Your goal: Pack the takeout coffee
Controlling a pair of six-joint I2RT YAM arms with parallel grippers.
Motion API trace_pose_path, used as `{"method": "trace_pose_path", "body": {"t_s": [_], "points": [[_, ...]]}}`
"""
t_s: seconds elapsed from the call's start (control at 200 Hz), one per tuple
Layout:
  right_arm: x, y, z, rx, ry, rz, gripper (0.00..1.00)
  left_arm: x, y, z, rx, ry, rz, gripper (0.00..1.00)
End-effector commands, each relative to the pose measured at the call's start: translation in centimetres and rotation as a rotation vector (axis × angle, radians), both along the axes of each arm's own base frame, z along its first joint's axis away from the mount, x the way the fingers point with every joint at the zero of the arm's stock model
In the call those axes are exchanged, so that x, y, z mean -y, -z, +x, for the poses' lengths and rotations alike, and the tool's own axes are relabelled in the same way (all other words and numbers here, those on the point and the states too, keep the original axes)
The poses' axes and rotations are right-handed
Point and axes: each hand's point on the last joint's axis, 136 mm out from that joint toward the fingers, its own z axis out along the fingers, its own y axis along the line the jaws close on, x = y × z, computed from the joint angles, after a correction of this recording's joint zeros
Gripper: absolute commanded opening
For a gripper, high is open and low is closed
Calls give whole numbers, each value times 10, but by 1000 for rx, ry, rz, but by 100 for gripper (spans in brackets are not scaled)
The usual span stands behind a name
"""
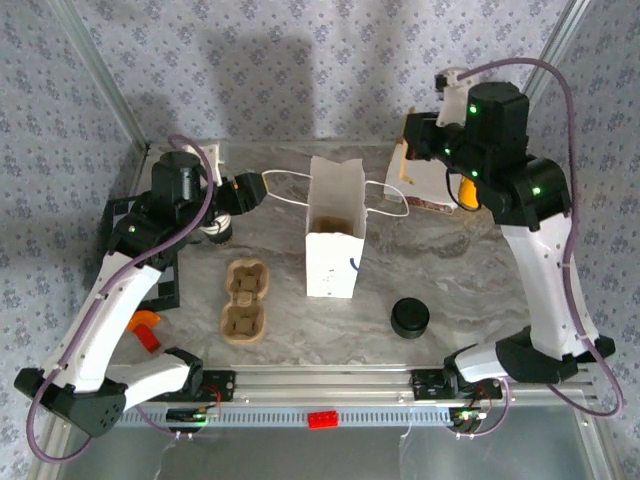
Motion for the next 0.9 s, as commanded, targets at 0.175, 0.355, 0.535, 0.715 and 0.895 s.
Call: {"method": "trace_pose_path", "body": {"t_s": [0.175, 0.355, 0.535, 0.715, 0.895], "points": [[-50, -31, -12, 115, -203, -35, 0, -7, -15, 3, 39, -47, -28, 63], [-75, -33, -22, 122, -300, -40, 0, -8, -16, 5, 39, -57, -34, 63], [-88, -8, -19, 59, -327, -33, 0, -8, -19, 5, 47, -62, -42, 63], [-95, 30, -7, -34, -329, -35, 0, -8, -21, 6, 51, -62, -45, 63], [-102, 53, 2, -101, -339, -54, 23, -6, -19, 7, 47, -56, -47, 63]]}}
